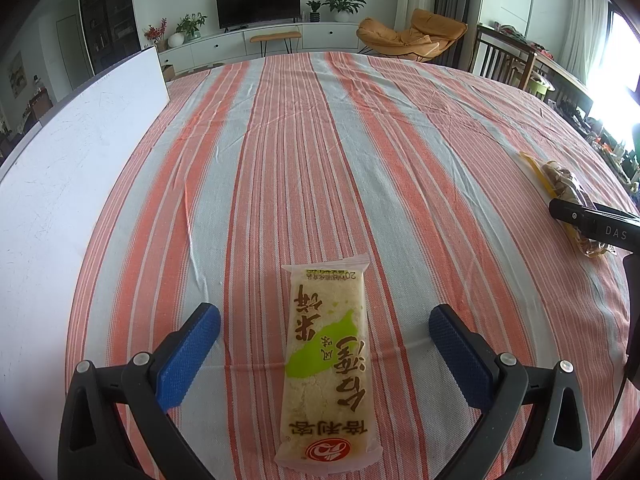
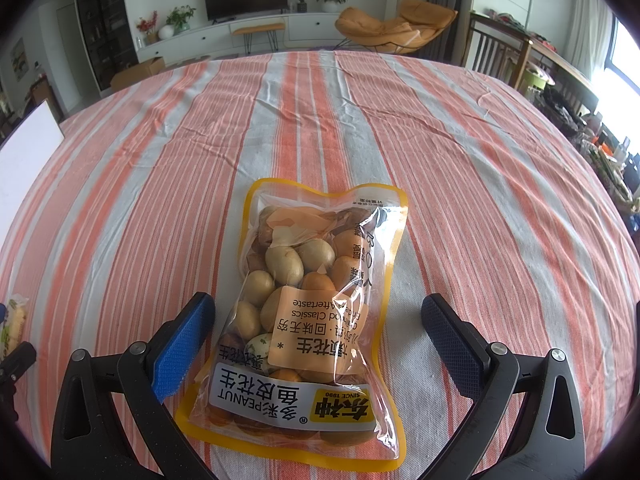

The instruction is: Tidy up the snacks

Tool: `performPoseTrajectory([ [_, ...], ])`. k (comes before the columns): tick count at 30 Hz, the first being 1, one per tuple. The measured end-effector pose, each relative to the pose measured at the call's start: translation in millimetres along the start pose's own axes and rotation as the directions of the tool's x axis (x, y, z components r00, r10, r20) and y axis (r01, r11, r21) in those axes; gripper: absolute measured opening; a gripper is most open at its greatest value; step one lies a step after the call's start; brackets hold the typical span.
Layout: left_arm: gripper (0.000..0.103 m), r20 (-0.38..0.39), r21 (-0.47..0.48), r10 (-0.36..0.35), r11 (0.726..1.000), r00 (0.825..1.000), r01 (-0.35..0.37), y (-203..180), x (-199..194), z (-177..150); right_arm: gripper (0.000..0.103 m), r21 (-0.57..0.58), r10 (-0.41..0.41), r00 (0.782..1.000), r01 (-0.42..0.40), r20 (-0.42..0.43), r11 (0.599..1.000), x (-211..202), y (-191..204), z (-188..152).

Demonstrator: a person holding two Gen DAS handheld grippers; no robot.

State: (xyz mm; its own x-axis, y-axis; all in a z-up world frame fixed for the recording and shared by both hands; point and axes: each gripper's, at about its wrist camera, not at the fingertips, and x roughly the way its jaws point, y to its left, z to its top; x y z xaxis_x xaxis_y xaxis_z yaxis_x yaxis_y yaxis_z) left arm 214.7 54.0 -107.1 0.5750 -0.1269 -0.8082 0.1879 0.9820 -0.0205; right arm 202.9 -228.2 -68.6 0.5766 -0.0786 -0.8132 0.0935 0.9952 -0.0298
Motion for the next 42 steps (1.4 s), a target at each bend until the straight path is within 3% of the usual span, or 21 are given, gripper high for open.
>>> performPoseTrajectory([
  [10, 0.103, -0.001, 0.009, -0.006, 1.0, 1.0, 0.006, -1, 0, 0, 0.103, 0.0, 0.0, 1.0, 0.0, 0.0, 1.0, 0, 0, 0],
  [13, 0.103, -0.064, 0.056, -0.063, 0.996, 0.996, 0.067, 3, 0, 5, 0.103, 0.0, 0.0, 1.0, 0.0, 0.0, 1.0, 0, 0, 0],
  [16, 0.101, -0.115, 0.04, -0.117, 0.992, 0.986, 0.122, 12, -3, 8, 0.103, 0.0, 0.0, 1.0, 0.0, 0.0, 1.0, 0, 0, 0],
  [19, 0.08, -0.133, 0.033, -0.109, 0.993, 0.985, 0.114, 10, -8, 11, 0.103, 0.0, 0.0, 1.0, 0.0, 0.0, 1.0, -1, 0, 0],
  [22, 0.062, -0.131, 0.087, -0.051, 0.994, 0.99, 0.063, -3, -13, 3, 0.103, 0.0, 0.0, 1.0, 0.0, 0.0, 1.0, 0, 0, 0],
  [24, 0.029, -0.094, 0.099, -0.06, 0.993, 0.994, 0.069, -9, -23, -8, 0.103, 0.002, 0.0, 1.0, 0.0, 0.0, 1.0, -1, 0, 0],
  [27, 0.029, -0.05, 0.052, -0.068, 0.996, 0.996, 0.07, -6, -32, -21, 0.103, 0.004, -0.002, 1.0, 0.002, 0.0, 1.0, 11, 1, 6],
  [32, 0.029, -0.036, -0.068, -0.166, 0.984, 0.985, 0.164, 14, -45, -33, 0.103, 0.011, -0.009, 1.0, 0.009, -0.008, 1.0, 12, 2, 8],
  [35, 0.029, -0.012, -0.076, -0.183, 0.98, 0.983, 0.182, 25, -62, -38, 0.102, -0.033, 0.032, 0.989, -0.038, -0.146, 0.999, 25, 2, 23],
  [37, 0.029, 0.003, -0.099, -0.2, 0.975, 0.98, 0.199, 32, -69, -39, 0.099, -0.032, 0.047, 0.978, -0.055, -0.203, 0.998, 26, -2, 32],
  [38, 0.029, 0.007, -0.112, -0.209, 0.971, 0.978, 0.209, 35, -71, -38, 0.093, -0.032, 0.044, 0.973, -0.052, -0.226, 0.998, 25, -5, 37],
  [39, 0.029, 0.012, -0.125, -0.221, 0.967, 0.975, 0.22, 38, -73, -37, 0.072, -0.029, 0.074, 0.966, -0.083, -0.248, 0.996, 25, -6, 41],
  [40, 0.029, 0.018, -0.135, -0.231, 0.964, 0.973, 0.231, 40, -75, -35, 0.065, -0.045, 0.065, 0.964, -0.079, -0.259, 0.996, 23, -5, 44],
  [42, 0.029, 0.035, -0.152, -0.253, 0.955, 0.967, 0.255, 43, -82, -32, 0.061, -0.086, 0.046, 0.953, -0.075, -0.298, 0.993, 23, 0, 49],
])
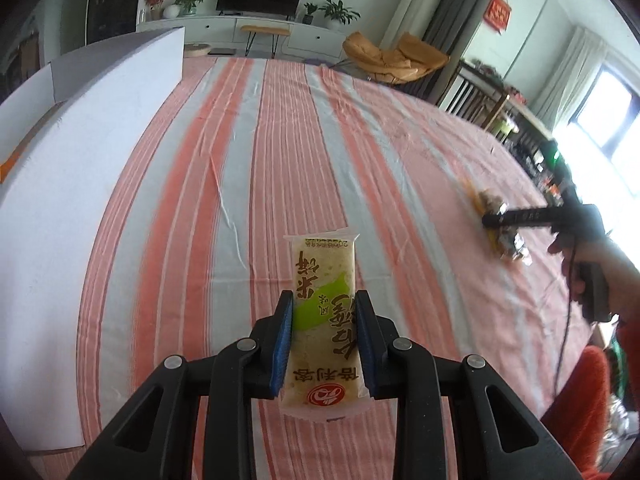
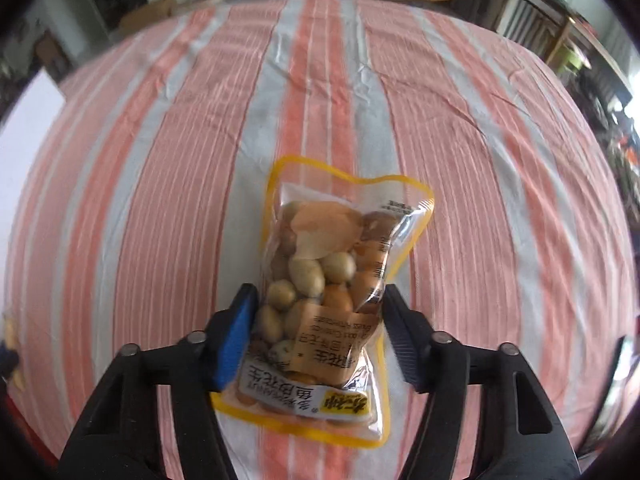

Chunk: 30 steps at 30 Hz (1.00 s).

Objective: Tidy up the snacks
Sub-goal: 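Carry both packets over the white box and open both tools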

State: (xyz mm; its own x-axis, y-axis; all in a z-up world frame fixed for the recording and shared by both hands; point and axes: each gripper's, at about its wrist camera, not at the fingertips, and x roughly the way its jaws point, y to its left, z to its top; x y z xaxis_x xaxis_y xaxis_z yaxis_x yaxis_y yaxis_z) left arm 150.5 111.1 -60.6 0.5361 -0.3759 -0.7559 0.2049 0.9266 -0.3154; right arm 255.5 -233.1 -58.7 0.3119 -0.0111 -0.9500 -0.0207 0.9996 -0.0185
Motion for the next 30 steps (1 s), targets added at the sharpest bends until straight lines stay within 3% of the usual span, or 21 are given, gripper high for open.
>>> performPoseTrajectory([
  [2, 0.029, 0.03, -0.037, -0.061, 0.997, 0.998, 0.062, 4, -19, 7, 0.061, 0.016, 0.035, 0.999, -0.035, -0.009, 0.999, -6, 2, 1],
  [4, 0.029, 0.072, -0.066, -0.089, 0.993, 0.993, 0.094, 12, -41, 16, 0.06, 0.055, 0.101, 0.994, -0.103, 0.036, 0.993, -22, 7, 3],
  [8, 0.029, 0.175, -0.116, -0.048, 0.991, 0.983, 0.069, 53, -97, 45, 0.06, 0.002, 0.287, 0.947, -0.29, 0.143, 0.957, -79, 60, 22],
  [11, 0.029, 0.226, -0.166, 0.096, 0.984, 0.969, -0.059, 103, -139, 62, 0.061, -0.134, 0.455, 0.874, -0.437, 0.168, 0.889, -126, 144, 41],
  [13, 0.029, 0.222, -0.213, 0.228, 0.96, 0.948, -0.182, 142, -161, 67, 0.061, -0.23, 0.565, 0.812, -0.527, 0.147, 0.818, -152, 212, 49],
  [15, 0.029, 0.199, -0.254, 0.328, 0.927, 0.923, -0.275, 177, -175, 65, 0.061, -0.303, 0.652, 0.752, -0.601, 0.099, 0.74, -170, 282, 53],
  [18, 0.029, 0.136, -0.299, 0.46, 0.864, 0.878, -0.406, 225, -187, 56, 0.062, -0.376, 0.72, 0.694, -0.664, 0.011, 0.646, -177, 373, 48],
  [19, 0.03, 0.115, -0.321, 0.496, 0.838, 0.861, -0.44, 239, -190, 51, 0.063, -0.396, 0.727, 0.686, -0.671, -0.011, 0.627, -176, 398, 44],
  [20, 0.041, 0.099, -0.343, 0.52, 0.818, 0.849, -0.461, 250, -192, 45, 0.065, -0.412, 0.733, 0.68, -0.678, -0.036, 0.609, -173, 420, 39],
  [21, 0.061, 0.086, -0.363, 0.527, 0.807, 0.845, -0.466, 259, -193, 39, 0.073, -0.423, 0.737, 0.672, -0.689, -0.069, 0.589, -168, 442, 34],
  [23, 0.085, 0.079, -0.388, 0.532, 0.796, 0.843, -0.465, 268, -194, 27, 0.086, -0.417, 0.743, 0.656, -0.717, -0.134, 0.558, -154, 476, 24],
  [24, 0.086, 0.09, -0.395, 0.54, 0.791, 0.837, -0.467, 269, -196, 22, 0.09, -0.408, 0.741, 0.654, -0.725, -0.155, 0.555, -147, 486, 20],
  [26, 0.087, 0.101, -0.397, 0.557, 0.782, 0.824, -0.48, 266, -197, 16, 0.09, -0.408, 0.724, 0.673, -0.711, -0.154, 0.573, -140, 493, 17],
  [29, 0.09, 0.142, -0.396, 0.582, 0.775, 0.801, -0.493, 258, -202, 15, 0.095, -0.449, 0.67, 0.738, -0.627, -0.08, 0.636, -140, 486, 18],
  [30, 0.095, 0.166, -0.398, 0.59, 0.774, 0.791, -0.493, 251, -206, 13, 0.096, -0.464, 0.647, 0.761, -0.59, -0.046, 0.661, -143, 478, 21],
])
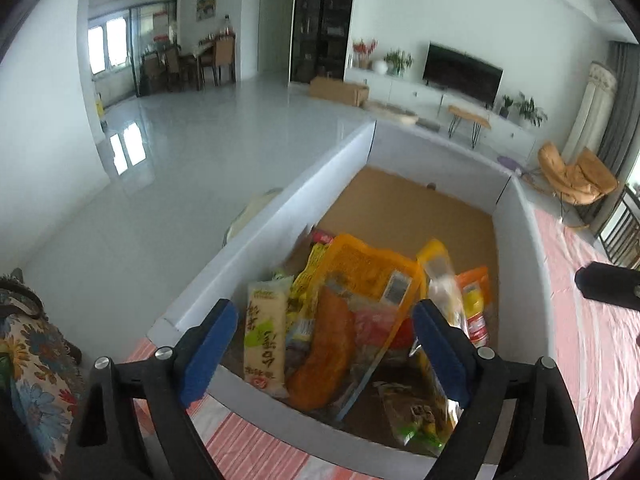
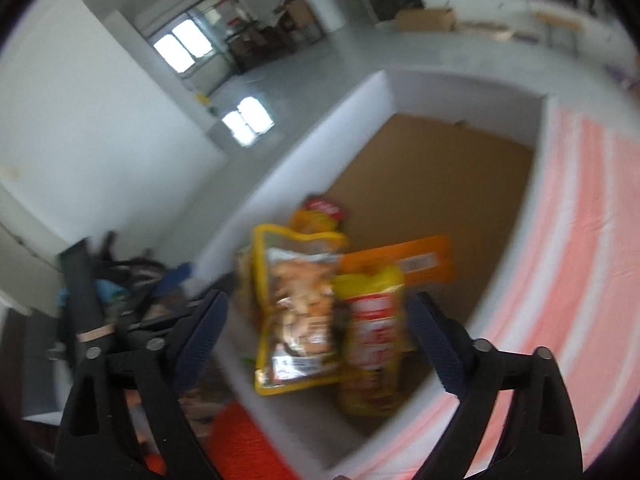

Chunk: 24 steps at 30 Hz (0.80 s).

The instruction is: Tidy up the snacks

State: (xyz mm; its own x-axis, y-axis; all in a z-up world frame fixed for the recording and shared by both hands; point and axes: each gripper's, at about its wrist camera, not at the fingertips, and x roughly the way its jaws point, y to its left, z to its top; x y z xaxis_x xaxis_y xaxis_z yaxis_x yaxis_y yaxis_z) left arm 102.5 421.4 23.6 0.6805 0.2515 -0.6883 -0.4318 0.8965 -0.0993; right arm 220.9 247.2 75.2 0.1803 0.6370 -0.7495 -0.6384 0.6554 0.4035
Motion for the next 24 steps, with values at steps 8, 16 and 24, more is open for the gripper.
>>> performPoseTrajectory([
  [8, 0.103, 0.115, 0.059, 0.163, 0.984, 0.98, -0.17, -34, -37, 11, 0.097, -0.101, -0.138, 0.987, 0.146, 0.084, 0.984, -44, -1, 4],
  [16, 0.103, 0.066, 0.039, 0.195, 0.98, 0.979, -0.197, -34, -43, 10, 0.097, -0.116, -0.141, 0.986, 0.151, 0.087, 0.982, -52, 9, -4],
  [24, 0.103, 0.044, 0.021, 0.231, 0.972, 0.972, -0.233, -25, -46, 9, 0.097, -0.155, -0.163, 0.984, 0.172, 0.072, 0.973, -52, 21, -8],
])
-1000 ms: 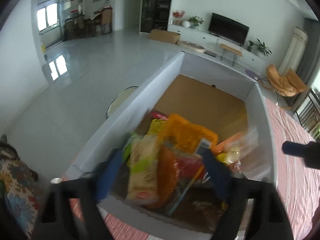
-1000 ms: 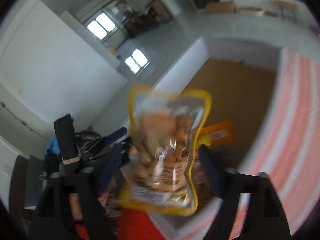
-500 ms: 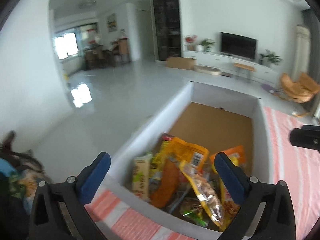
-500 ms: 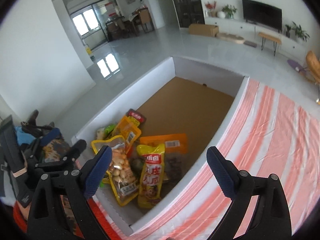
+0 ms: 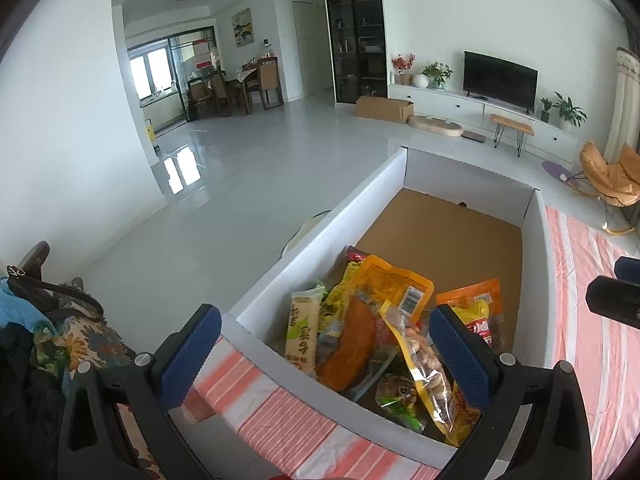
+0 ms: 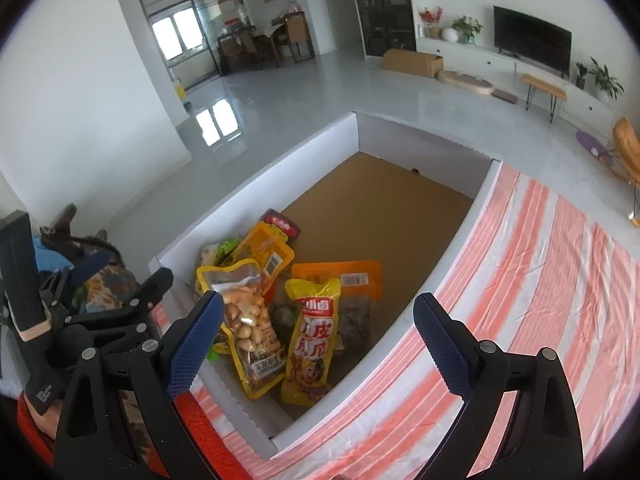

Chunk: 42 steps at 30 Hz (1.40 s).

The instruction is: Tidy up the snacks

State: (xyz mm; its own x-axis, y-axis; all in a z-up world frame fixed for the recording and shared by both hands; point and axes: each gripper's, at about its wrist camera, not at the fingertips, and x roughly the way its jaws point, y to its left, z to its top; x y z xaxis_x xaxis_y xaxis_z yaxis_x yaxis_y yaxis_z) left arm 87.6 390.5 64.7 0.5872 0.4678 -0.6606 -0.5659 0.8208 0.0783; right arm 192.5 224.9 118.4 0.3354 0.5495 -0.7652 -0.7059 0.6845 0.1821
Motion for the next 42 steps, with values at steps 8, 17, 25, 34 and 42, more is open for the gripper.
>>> performPoseTrajectory([
  [8, 0.103, 0.022, 0.014, -0.035, 0.999, 0.999, 0.035, 5, -12, 1, 0.097, -0.018, -0.022, 0.999, 0.021, -0.037, 1.0, 4, 8, -4],
  [17, 0.103, 0.041, 0.034, -0.018, 0.999, 0.999, 0.016, 2, -24, 2, 0.097, -0.035, -0.034, 0.998, 0.032, -0.051, 0.999, 3, 11, -9],
  [25, 0.103, 0.042, 0.027, 0.003, 1.0, 0.999, -0.004, 2, -27, 3, 0.097, -0.033, -0.037, 0.998, 0.035, -0.055, 0.999, 4, 9, -10],
  [34, 0.103, 0.02, 0.035, -0.005, 0.999, 1.0, 0.005, 0, -24, 5, 0.097, -0.044, -0.042, 0.997, 0.04, -0.067, 0.998, 9, 10, -13],
  [42, 0.103, 0.025, 0.034, -0.008, 0.999, 1.0, 0.007, 0, -24, 6, 0.097, -0.054, -0.046, 0.996, 0.042, -0.07, 0.998, 12, 12, -15],
])
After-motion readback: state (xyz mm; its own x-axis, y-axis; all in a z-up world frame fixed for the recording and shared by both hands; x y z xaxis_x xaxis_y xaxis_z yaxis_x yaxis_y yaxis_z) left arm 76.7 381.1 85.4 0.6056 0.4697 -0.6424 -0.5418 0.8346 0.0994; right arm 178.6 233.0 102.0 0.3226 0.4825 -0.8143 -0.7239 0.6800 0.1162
